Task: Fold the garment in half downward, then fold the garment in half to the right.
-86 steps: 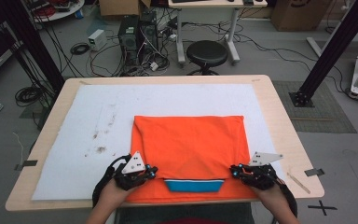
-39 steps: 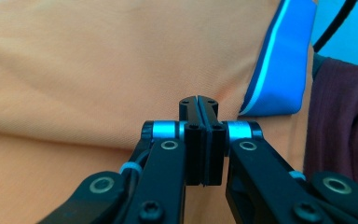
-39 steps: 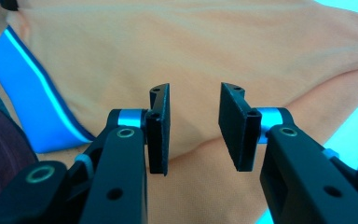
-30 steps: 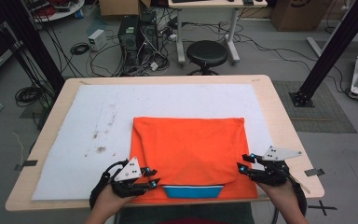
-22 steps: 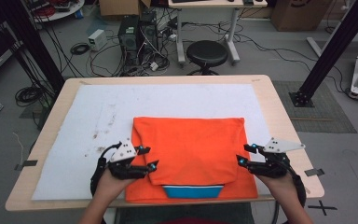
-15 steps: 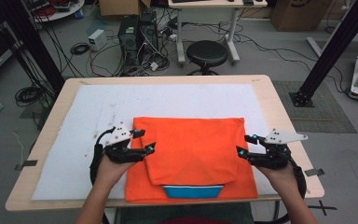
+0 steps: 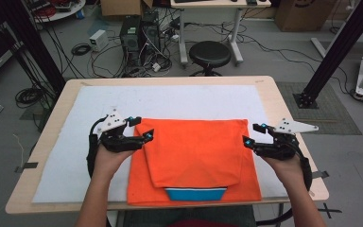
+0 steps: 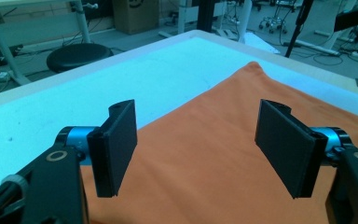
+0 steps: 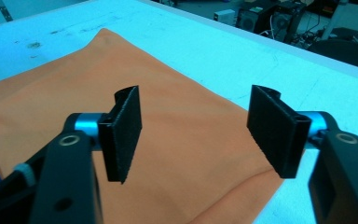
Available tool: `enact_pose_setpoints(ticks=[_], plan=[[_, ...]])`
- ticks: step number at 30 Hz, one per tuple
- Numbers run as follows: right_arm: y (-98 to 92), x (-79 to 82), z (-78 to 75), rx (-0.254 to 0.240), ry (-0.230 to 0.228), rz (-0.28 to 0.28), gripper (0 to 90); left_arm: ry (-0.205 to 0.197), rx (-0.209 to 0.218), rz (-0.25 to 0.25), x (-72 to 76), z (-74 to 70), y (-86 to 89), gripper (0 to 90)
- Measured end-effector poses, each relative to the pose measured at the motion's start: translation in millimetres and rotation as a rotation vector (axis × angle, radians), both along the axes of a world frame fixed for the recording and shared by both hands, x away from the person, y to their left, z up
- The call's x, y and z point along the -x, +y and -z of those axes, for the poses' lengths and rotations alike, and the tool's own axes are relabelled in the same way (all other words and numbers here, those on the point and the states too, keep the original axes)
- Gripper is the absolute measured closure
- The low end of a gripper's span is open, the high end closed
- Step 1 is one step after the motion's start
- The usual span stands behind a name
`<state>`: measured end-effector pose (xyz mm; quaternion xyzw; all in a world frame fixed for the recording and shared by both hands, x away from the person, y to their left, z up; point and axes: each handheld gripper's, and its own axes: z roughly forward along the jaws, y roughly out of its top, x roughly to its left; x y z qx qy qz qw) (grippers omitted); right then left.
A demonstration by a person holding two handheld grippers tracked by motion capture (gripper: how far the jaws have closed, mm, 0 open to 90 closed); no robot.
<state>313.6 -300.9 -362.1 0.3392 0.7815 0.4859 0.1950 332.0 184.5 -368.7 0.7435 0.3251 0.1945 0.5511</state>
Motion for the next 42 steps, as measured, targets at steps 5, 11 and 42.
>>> enact_pose_setpoints(ticks=[5,11,42], plan=[[0.9,-9.4,10.4,-0.009,0.038,-0.012,24.9,0.049,-0.021,-0.032,-6.0,12.9,2.0,24.7],[-6.3,-15.0,17.4,-0.032,0.058,0.009,23.1,0.102,-0.037,-0.028,-13.9,25.4,1.5,23.6],[-8.1,-63.0,36.6,0.084,0.136,0.104,22.0,0.213,-0.091,-0.144,-67.1,47.7,8.8,23.6]])
